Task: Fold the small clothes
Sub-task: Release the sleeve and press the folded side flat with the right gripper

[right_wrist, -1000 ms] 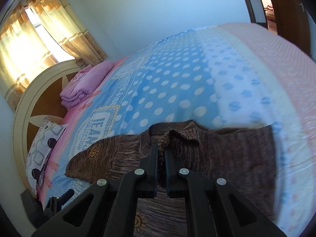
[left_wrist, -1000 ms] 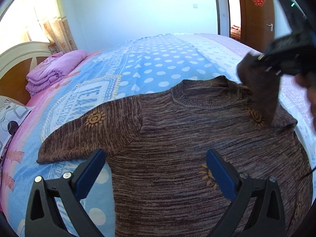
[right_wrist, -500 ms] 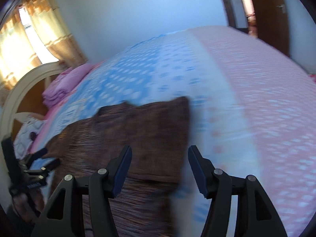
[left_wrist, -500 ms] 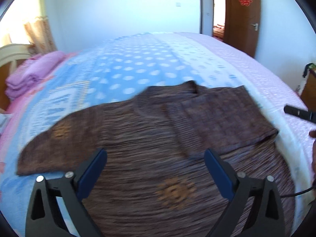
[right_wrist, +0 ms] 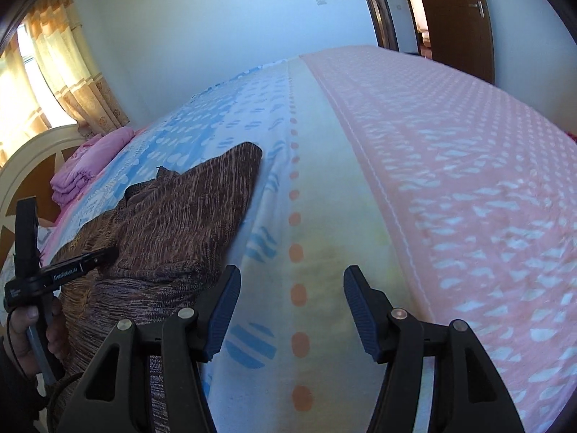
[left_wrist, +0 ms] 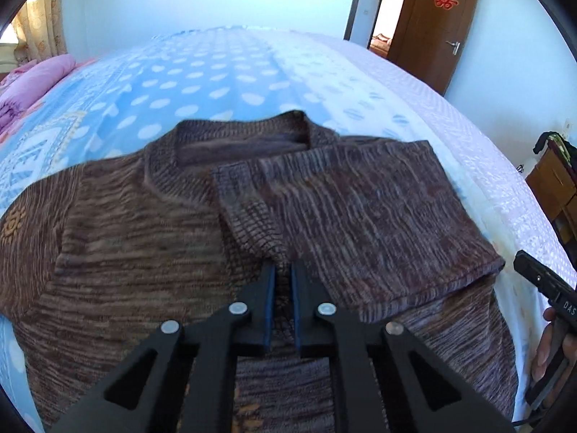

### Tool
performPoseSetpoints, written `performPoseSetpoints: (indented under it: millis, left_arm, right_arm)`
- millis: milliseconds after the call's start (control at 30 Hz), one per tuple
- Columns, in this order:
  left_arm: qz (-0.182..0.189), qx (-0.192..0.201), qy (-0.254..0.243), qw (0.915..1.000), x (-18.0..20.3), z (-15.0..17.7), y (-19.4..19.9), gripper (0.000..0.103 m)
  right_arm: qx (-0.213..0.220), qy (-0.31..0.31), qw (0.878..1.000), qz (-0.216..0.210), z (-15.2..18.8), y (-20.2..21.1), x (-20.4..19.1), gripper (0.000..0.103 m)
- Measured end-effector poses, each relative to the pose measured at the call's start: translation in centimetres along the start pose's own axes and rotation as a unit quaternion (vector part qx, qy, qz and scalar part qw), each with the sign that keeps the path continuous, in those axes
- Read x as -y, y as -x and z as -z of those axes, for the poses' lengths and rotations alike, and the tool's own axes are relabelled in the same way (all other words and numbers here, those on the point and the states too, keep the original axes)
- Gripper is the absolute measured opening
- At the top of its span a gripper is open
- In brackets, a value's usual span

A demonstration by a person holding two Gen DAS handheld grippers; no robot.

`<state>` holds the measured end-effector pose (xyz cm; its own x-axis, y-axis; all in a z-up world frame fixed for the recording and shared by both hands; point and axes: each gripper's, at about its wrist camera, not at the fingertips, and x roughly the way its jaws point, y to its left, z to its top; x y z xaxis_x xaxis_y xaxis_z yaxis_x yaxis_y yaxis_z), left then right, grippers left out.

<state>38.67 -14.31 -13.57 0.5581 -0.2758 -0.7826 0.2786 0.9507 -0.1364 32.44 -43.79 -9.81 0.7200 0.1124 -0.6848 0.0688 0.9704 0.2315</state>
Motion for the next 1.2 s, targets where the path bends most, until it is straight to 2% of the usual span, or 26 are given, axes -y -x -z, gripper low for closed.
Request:
performPoseSetpoints:
  millis: [100,333,433,500,533,600,633,733,800,833,867,933,967,1067,1133,1200]
  left_arm:
    - [-0.023,0.002,-0.013,0.9997,0.3,0.1,0.5,0.007]
    - [-0.046,0.027,-0.024,0.9983,-1.4,0.4,2.8,0.006]
    - [-0.047,0.029,-0.022,0.9983,-2.1,0.6,2.8,0.006]
    - [-0.055,0.029,-0.032,0.9975,-1.9,0.9,2.3,0.006]
    - [-0.054,0.028,-0.033,0.9976,-1.7,1.0,1.9,0.006]
    - [-0.055,0.024,-0.034,0.9976,-1.4,1.1,1.5,0.006]
    - [-0.053,0.024,-0.035,0.9977,-1.0,1.3,1.4,0.007]
    - [-0.069,0.025,-0.036,0.9966,-0.4,1.4,1.4,0.013]
    - [-0.074,0.027,-0.036,0.9962,-0.6,1.5,1.8,0.037]
    - [-0.084,0.034,-0.035,0.9953,-0.9,1.3,2.2,0.064]
    - [-0.088,0.045,-0.032,0.9946,-1.2,1.2,2.6,0.076]
    - [-0.082,0.078,-0.014,0.9935,-2.4,0.3,3.8,0.075]
    - [-0.076,0.078,-0.008,0.9941,-2.7,-0.1,3.8,0.075]
    - [-0.058,0.062,0.006,0.9964,-3.3,-1.7,2.8,0.074]
    - [-0.059,0.054,0.003,0.9968,-3.1,-2.6,1.3,0.066]
    - [-0.074,0.040,-0.011,0.9964,-2.5,-2.5,-0.2,0.065]
  right_arm:
    - [0.004,0.001,1.000,0.000,0.4,0.4,0.1,0.061]
    - [0.010,0.006,1.000,0.008,0.6,0.9,0.3,0.062]
    - [0.004,0.025,1.000,0.009,0.8,0.6,-0.6,0.062]
    - [0.007,0.044,0.999,-0.005,0.5,0.8,-1.8,0.062]
    - [0.008,0.048,0.999,-0.010,0.3,0.8,-2.3,0.063]
    - [-0.002,0.064,0.998,-0.027,-0.2,0.4,-4.0,0.075]
    - [-0.013,0.075,0.997,-0.027,-0.2,0.0,-4.9,0.075]
    - [-0.050,0.093,0.994,0.012,0.2,-2.4,-6.3,0.075]
    - [-0.061,0.079,0.993,0.065,0.4,-3.0,-5.2,0.074]
    - [-0.062,0.079,0.993,0.067,0.4,-2.8,-4.7,0.074]
    - [-0.063,0.080,0.992,0.071,0.4,-2.7,-4.5,0.074]
    - [-0.060,0.081,0.992,0.076,0.6,-2.5,-4.1,0.074]
    - [-0.061,0.085,0.991,0.082,0.9,-2.6,-4.2,0.074]
    - [-0.057,0.094,0.989,0.097,1.2,-2.6,-4.6,0.074]
    - [-0.058,0.092,0.989,0.097,1.2,-2.5,-4.5,0.074]
    - [-0.060,0.093,0.989,0.100,1.3,-2.6,-4.5,0.074]
